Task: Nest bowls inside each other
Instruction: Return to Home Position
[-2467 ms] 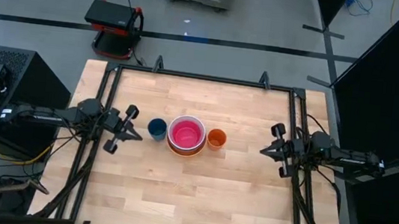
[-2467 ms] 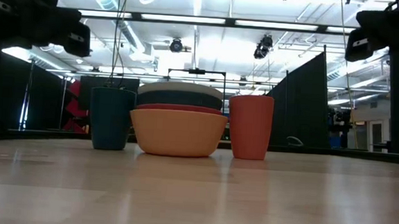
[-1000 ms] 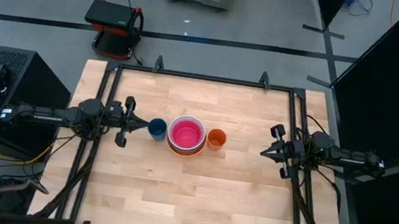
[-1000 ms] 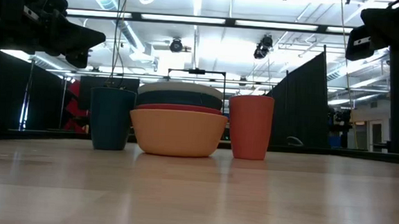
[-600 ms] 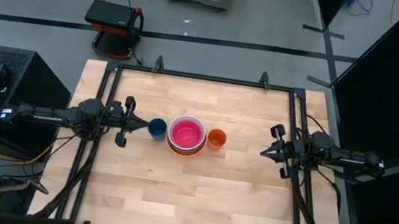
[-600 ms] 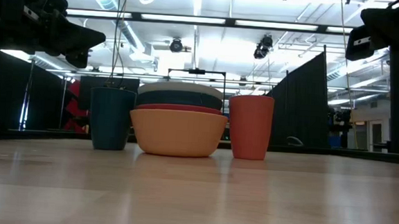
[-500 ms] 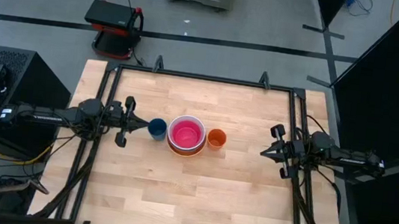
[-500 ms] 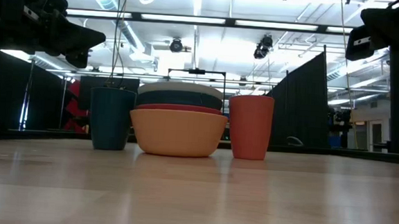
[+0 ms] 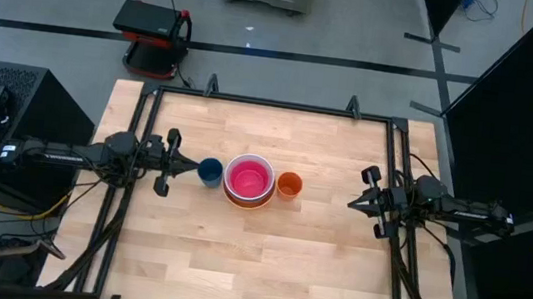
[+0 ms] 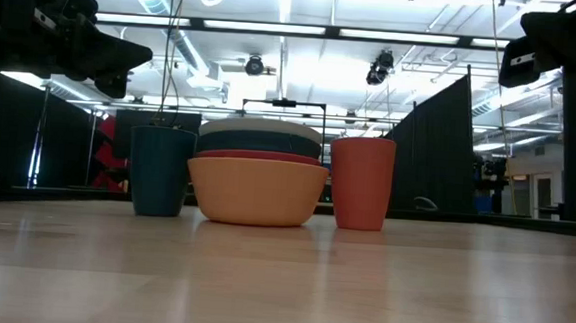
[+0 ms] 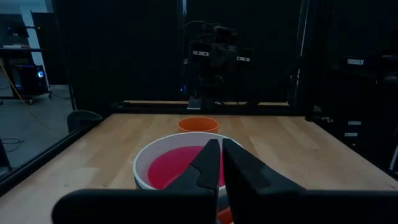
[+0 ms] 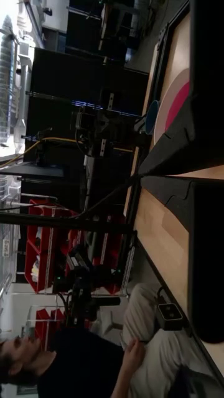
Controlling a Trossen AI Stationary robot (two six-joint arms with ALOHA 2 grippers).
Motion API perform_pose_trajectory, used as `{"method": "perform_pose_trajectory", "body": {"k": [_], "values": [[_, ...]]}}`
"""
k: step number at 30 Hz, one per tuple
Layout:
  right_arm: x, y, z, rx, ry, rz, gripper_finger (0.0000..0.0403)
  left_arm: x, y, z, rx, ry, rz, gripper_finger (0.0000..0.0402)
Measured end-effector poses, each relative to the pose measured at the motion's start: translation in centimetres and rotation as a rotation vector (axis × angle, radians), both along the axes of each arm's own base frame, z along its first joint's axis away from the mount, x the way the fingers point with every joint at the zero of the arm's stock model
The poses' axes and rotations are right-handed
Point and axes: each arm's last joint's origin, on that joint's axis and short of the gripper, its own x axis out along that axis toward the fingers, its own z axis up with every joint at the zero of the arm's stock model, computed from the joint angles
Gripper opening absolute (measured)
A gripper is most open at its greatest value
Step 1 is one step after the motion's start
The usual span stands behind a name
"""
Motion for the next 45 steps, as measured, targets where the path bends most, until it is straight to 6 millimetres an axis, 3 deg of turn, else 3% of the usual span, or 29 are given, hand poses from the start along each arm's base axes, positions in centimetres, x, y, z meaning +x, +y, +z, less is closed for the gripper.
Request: {"method": "perform_pose_trajectory", "body": {"k": [45], "values": [[0.00,0.00,0.00,0.000,0.000,0.000,0.0000,0.00,0.00,-0.01,0.000,0.000,0.000,0.0001]]}}
